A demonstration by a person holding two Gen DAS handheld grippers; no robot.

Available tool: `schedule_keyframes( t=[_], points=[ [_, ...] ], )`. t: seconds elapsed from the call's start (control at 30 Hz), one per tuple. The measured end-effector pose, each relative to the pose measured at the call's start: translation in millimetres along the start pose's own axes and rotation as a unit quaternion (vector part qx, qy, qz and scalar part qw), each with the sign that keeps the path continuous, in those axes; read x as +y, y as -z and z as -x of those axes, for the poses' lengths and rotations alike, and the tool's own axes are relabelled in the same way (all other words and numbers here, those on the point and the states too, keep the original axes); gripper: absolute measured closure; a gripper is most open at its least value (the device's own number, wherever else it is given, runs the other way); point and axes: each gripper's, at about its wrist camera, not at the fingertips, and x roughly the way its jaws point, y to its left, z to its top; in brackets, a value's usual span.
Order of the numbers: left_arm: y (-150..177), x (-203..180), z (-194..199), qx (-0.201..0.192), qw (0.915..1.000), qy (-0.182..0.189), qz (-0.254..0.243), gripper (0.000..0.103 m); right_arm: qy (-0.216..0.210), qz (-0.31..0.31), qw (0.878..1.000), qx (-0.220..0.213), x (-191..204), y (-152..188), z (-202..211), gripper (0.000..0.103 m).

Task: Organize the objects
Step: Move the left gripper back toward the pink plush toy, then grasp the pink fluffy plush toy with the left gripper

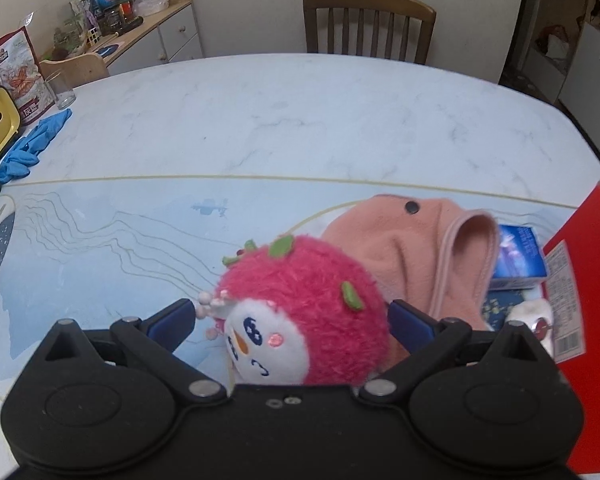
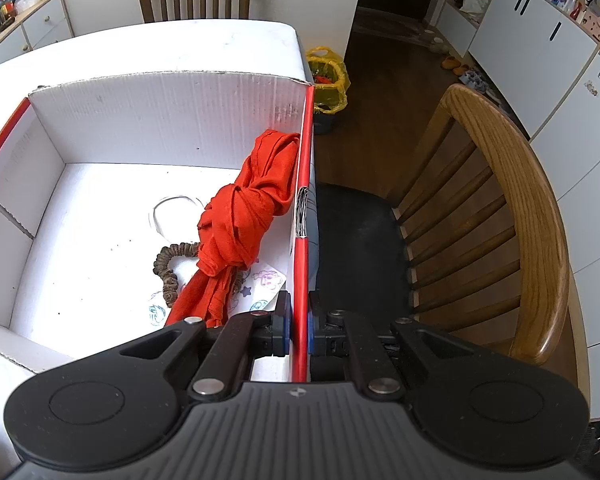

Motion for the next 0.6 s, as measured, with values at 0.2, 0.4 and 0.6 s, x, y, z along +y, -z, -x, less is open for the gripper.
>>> schedule_keyframes(
  t=[0.2,0.4,0.6],
  points=[
    [3,-1,-5,-0.007,0.9998,-0.009,-0.019,0.005,0.002,0.003,1.000,0.000,1,1,-1,0.096],
    [4,-5,2,-0.021,0.9993,-0.012,-0.029,0.023,0.001,0.004,1.000,-0.001,1,1,-1,0.095],
    [4,-4,15,-0.017,0.9994,-0.012,-0.028,0.026,0.002,0.007,1.000,-0.003,1,2,-1,0.095]
  ],
)
